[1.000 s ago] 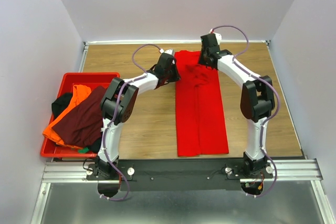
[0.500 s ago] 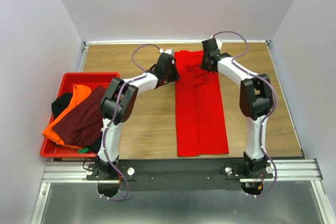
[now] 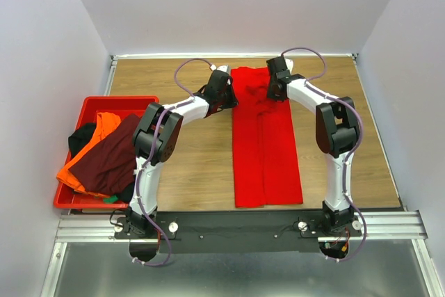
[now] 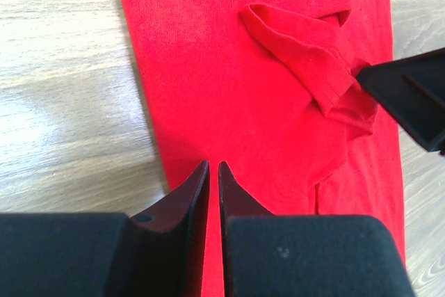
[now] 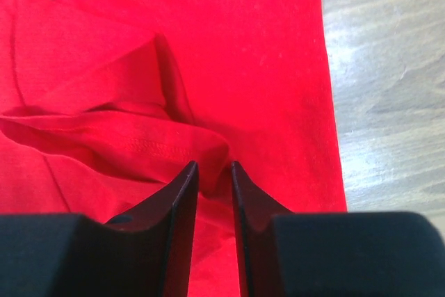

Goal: Fold and stack the t-shirts
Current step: Fold the tshirt

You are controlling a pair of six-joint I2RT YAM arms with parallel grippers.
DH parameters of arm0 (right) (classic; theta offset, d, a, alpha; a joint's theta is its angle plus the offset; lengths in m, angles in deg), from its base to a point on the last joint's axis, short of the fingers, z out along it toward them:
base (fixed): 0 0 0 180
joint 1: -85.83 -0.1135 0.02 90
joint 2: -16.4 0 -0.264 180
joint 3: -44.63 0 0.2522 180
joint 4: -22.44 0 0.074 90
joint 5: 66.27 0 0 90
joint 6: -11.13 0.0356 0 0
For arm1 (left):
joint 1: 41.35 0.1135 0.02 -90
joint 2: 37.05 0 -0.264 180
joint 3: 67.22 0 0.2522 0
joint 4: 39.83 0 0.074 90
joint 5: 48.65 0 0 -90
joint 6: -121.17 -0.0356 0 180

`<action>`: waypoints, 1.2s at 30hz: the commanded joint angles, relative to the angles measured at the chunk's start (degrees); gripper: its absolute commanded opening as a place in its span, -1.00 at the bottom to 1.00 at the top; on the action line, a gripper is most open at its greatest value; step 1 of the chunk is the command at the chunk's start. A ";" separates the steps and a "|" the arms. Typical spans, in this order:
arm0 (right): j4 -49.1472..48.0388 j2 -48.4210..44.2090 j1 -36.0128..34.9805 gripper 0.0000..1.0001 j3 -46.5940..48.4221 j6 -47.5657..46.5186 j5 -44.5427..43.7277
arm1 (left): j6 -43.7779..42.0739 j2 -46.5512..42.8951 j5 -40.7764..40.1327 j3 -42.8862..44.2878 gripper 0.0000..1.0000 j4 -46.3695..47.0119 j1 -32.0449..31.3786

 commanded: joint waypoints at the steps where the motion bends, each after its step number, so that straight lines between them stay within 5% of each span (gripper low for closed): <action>1: 0.91 -0.82 -0.22 -0.37 -1.83 -0.45 -1.61 | 0.21 -1.21 -1.41 0.99 -0.66 -0.50 0.36; 15: 0.82 -5.75 -0.22 -0.62 -6.75 -0.27 -3.19 | 0.12 -0.33 -1.41 1.60 -0.66 -0.59 0.45; 24: 0.90 -7.42 0.48 -0.99 -8.34 -0.44 -3.81 | 0.03 0.02 -1.50 1.78 -0.67 -0.59 0.54; 36: 0.55 -11.45 3.55 -0.99 -12.82 0.34 -3.11 | -0.23 0.81 -1.59 2.48 -0.67 -1.12 0.80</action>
